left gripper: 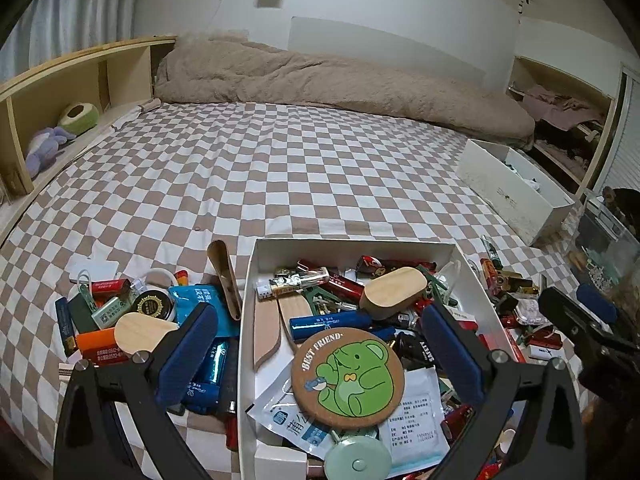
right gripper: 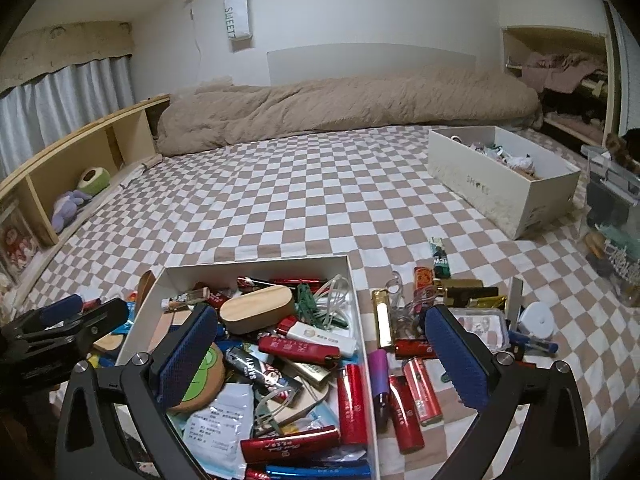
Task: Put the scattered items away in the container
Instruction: 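Withdraw both open tools from the tray back toward the scattered items, then close the right tool on the white J-KING lighter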
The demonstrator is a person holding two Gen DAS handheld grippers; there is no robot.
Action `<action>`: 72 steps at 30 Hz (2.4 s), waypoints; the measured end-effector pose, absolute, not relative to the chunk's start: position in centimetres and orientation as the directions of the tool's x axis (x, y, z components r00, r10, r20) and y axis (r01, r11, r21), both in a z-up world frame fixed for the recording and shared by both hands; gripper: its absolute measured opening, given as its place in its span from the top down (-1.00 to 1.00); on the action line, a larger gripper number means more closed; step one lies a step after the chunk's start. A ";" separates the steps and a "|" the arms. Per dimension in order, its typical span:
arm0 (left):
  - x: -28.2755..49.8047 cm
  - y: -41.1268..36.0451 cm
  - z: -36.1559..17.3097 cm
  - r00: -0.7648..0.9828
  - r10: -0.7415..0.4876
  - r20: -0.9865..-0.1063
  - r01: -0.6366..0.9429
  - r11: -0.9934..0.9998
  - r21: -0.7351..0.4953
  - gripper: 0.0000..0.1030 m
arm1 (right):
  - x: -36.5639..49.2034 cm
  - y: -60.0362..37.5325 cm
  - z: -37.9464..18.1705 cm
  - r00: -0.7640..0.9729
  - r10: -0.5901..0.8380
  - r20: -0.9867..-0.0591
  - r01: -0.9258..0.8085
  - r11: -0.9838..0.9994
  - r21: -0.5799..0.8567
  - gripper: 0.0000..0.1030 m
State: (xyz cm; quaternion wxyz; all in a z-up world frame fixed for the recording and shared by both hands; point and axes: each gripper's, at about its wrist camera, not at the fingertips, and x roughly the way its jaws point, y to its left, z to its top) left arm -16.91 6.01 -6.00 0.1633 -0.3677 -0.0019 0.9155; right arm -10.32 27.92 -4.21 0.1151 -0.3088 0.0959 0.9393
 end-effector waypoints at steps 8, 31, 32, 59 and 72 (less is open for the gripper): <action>-16.6 5.9 -5.8 -0.677 0.301 -0.672 -0.297 -0.947 -0.125 -1.00 | -10.5 27.9 -4.3 -0.778 0.172 -0.604 -0.286 -0.953 0.096 -1.00; -17.9 -1.3 -5.9 -0.746 0.103 -0.658 -0.086 -0.995 -0.059 -1.00 | -8.4 35.5 -6.0 -0.739 0.257 -0.623 -0.410 -0.905 0.112 -1.00; -18.0 -1.6 -5.8 -0.747 0.094 -0.658 -0.075 -0.996 -0.058 -1.00 | -8.3 35.9 -6.2 -0.731 0.264 -0.629 -0.420 -0.901 0.109 -1.00; -17.4 -8.8 -8.4 -0.716 -0.073 -0.694 0.155 -0.986 -0.057 -1.00 | -5.9 40.3 -15.4 -0.480 0.277 -0.832 -0.609 -0.788 0.089 -1.00; -17.6 -9.9 -12.3 -0.645 -0.103 -0.758 0.190 -0.981 -0.028 -1.00 | -6.4 40.0 -17.0 -0.470 0.396 -0.789 -0.644 -0.765 0.000 -1.00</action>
